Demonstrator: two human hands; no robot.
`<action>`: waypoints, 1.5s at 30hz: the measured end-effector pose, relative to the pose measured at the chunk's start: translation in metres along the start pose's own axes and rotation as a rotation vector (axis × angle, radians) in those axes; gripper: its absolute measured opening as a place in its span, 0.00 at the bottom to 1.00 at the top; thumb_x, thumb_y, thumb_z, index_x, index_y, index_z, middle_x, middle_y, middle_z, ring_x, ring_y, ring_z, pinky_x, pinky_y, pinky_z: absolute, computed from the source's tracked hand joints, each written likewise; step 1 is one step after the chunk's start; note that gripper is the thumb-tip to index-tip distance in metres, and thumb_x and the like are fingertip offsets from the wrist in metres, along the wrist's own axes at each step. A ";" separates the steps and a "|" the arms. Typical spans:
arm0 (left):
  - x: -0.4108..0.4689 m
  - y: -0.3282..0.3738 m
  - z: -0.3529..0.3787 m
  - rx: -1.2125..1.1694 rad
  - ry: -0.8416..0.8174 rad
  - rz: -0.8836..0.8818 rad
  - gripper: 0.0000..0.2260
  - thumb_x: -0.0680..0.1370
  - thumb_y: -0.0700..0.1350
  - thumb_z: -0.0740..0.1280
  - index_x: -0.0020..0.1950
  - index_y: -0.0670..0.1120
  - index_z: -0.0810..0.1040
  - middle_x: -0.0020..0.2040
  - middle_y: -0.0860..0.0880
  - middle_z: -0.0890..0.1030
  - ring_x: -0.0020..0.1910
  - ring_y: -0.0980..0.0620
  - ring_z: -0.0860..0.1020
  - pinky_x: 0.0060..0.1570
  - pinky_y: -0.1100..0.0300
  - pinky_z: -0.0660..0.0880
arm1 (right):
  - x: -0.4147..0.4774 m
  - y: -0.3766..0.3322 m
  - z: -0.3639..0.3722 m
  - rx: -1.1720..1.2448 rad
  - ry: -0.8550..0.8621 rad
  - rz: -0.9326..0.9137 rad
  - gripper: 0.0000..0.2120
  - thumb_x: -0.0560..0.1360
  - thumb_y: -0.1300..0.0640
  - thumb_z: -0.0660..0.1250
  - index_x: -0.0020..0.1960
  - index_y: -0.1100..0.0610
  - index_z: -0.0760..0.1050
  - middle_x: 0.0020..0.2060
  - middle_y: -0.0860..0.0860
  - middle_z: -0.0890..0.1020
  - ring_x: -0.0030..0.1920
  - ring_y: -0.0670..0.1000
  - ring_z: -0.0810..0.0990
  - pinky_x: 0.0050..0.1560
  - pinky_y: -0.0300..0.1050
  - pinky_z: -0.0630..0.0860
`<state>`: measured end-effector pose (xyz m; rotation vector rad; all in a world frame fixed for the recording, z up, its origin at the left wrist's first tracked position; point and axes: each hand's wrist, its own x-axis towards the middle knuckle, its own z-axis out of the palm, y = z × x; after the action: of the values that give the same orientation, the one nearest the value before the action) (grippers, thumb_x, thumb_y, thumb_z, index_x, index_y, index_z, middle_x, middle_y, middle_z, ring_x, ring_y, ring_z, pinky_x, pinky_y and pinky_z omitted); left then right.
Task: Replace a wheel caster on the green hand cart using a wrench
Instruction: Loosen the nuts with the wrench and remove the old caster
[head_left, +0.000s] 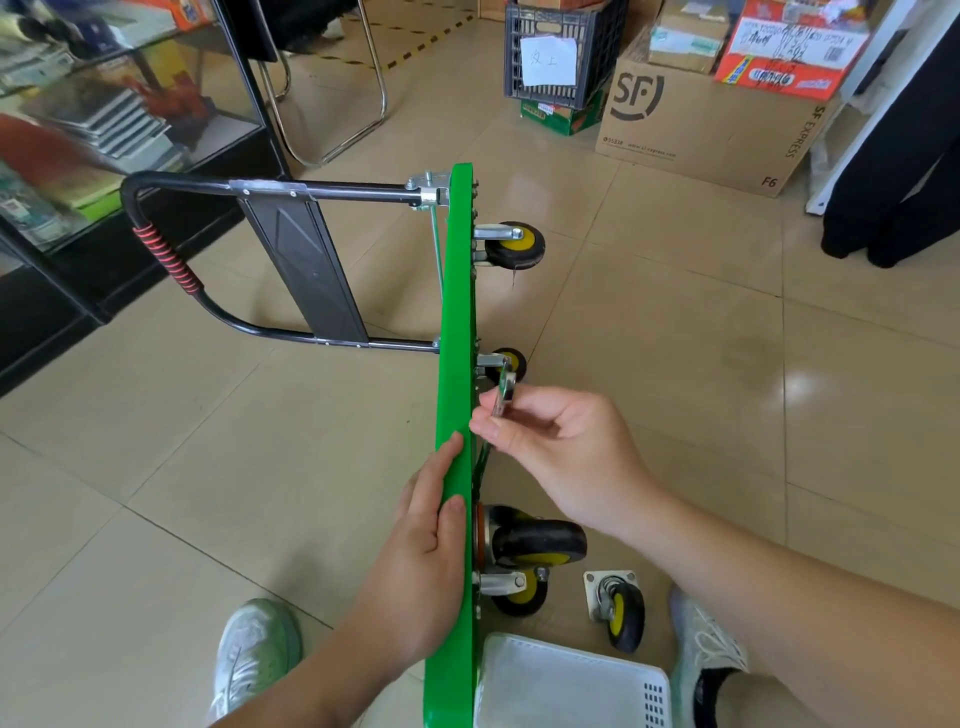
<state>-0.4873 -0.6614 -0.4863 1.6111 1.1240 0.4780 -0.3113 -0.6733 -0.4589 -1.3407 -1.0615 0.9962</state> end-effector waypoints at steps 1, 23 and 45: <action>0.000 0.000 0.000 -0.001 0.004 -0.004 0.21 0.87 0.45 0.53 0.73 0.69 0.58 0.72 0.69 0.64 0.62 0.86 0.59 0.57 0.88 0.53 | -0.010 0.000 0.003 0.010 -0.018 -0.027 0.09 0.75 0.66 0.73 0.55 0.59 0.84 0.51 0.50 0.87 0.55 0.48 0.85 0.60 0.43 0.79; -0.007 0.007 0.006 -0.006 -0.019 -0.070 0.23 0.88 0.48 0.51 0.81 0.65 0.55 0.76 0.65 0.61 0.65 0.77 0.64 0.64 0.83 0.54 | 0.017 -0.009 -0.032 0.238 0.193 0.168 0.08 0.76 0.67 0.70 0.53 0.59 0.81 0.46 0.57 0.86 0.49 0.55 0.87 0.51 0.47 0.83; -0.002 0.005 0.003 -0.013 -0.037 -0.034 0.22 0.87 0.45 0.52 0.75 0.68 0.55 0.76 0.62 0.61 0.62 0.85 0.59 0.59 0.87 0.53 | 0.070 0.007 -0.017 0.249 -0.030 0.379 0.08 0.77 0.66 0.70 0.55 0.61 0.80 0.43 0.54 0.87 0.45 0.51 0.87 0.45 0.43 0.83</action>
<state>-0.4832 -0.6647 -0.4821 1.5815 1.1170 0.4310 -0.2770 -0.6097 -0.4644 -1.3470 -0.6874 1.3840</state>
